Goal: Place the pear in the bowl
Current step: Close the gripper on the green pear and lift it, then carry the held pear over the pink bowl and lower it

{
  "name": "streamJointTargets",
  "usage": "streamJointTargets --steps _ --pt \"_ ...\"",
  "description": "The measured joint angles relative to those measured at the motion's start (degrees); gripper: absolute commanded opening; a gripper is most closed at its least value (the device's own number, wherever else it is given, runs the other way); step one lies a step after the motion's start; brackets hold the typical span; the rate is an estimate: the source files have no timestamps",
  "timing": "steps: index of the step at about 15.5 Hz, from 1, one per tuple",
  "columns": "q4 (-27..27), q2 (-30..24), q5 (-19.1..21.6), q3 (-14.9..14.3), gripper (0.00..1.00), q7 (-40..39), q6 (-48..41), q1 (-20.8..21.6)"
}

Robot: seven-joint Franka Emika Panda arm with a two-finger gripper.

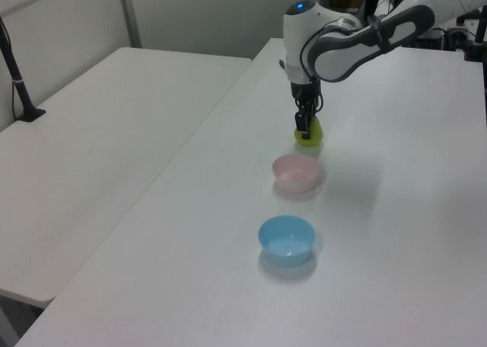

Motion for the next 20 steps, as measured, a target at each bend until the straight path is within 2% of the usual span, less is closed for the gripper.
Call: streamJointTargets --steps 2,4,9,14,20 --pt "1.0 -0.8 0.4 0.0 0.21 0.0 0.0 0.0" --pt "1.5 -3.2 2.9 -0.1 0.21 0.0 0.0 0.0" --pt "1.8 -7.3 6.0 -0.2 0.23 0.0 -1.9 1.2" --pt "2.1 -7.5 8.7 -3.0 0.25 0.2 -3.7 9.3" --pt "1.8 -6.2 8.9 -3.3 0.33 1.6 -3.7 15.7"
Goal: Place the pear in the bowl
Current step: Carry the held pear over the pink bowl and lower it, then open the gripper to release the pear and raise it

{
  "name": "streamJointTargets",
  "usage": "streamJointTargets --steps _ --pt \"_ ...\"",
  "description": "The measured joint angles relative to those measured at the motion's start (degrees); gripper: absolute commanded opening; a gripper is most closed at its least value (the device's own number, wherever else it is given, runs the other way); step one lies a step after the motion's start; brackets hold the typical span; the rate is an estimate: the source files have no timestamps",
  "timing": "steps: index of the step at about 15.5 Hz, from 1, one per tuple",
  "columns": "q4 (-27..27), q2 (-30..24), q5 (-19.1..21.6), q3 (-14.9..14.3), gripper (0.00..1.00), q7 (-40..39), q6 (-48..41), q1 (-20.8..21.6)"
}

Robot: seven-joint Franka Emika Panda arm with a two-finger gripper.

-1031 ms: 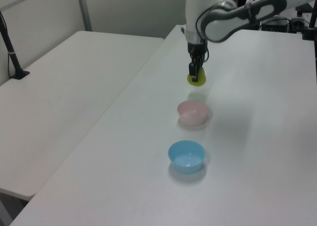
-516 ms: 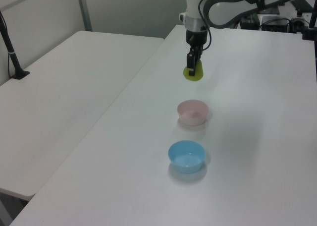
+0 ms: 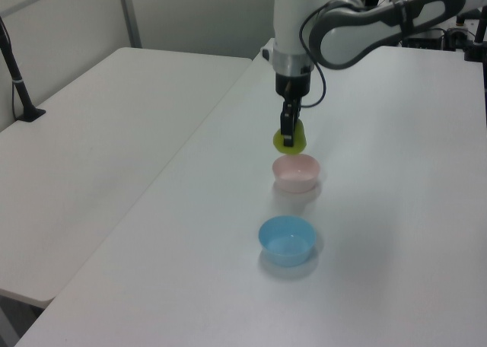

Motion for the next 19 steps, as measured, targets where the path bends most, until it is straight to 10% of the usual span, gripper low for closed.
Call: streamJointTargets --steps 4,6,19 --pt "-0.2 3.8 -0.1 0.0 0.63 0.0 0.0 0.6" --pt "-0.2 5.2 -0.2 0.0 1.0 0.0 0.1 0.8" --pt "0.4 -0.9 -0.4 -0.4 1.0 1.9 -3.1 -2.1"
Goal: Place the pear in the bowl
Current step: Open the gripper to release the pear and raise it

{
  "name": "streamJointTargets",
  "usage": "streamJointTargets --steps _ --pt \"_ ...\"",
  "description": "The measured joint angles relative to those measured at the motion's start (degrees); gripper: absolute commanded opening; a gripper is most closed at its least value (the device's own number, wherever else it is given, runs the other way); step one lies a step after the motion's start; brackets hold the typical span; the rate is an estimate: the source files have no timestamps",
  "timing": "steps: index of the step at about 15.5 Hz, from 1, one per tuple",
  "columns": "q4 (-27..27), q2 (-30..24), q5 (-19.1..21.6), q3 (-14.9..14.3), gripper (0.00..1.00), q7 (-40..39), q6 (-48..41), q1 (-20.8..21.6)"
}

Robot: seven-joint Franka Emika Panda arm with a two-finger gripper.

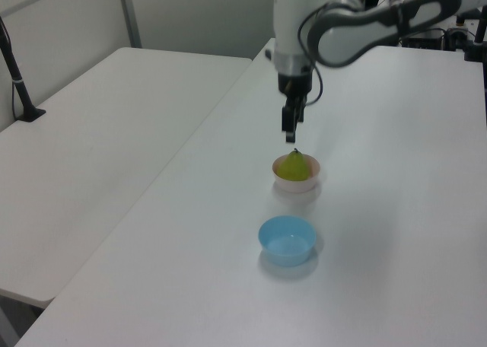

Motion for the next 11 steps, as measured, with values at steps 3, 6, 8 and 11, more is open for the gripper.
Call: streamJointTargets --steps 3,6,8,11 --pt "0.0 -4.9 0.0 1.2 1.0 0.0 -6.4 -5.0" --pt "0.0 -7.7 0.0 2.5 1.0 -1.1 -10.2 -10.8" --pt "0.0 -8.8 0.0 3.5 1.0 -2.7 -11.1 -15.1" --pt "-0.1 -10.2 0.0 4.4 1.0 -3.0 -12.0 -18.8"
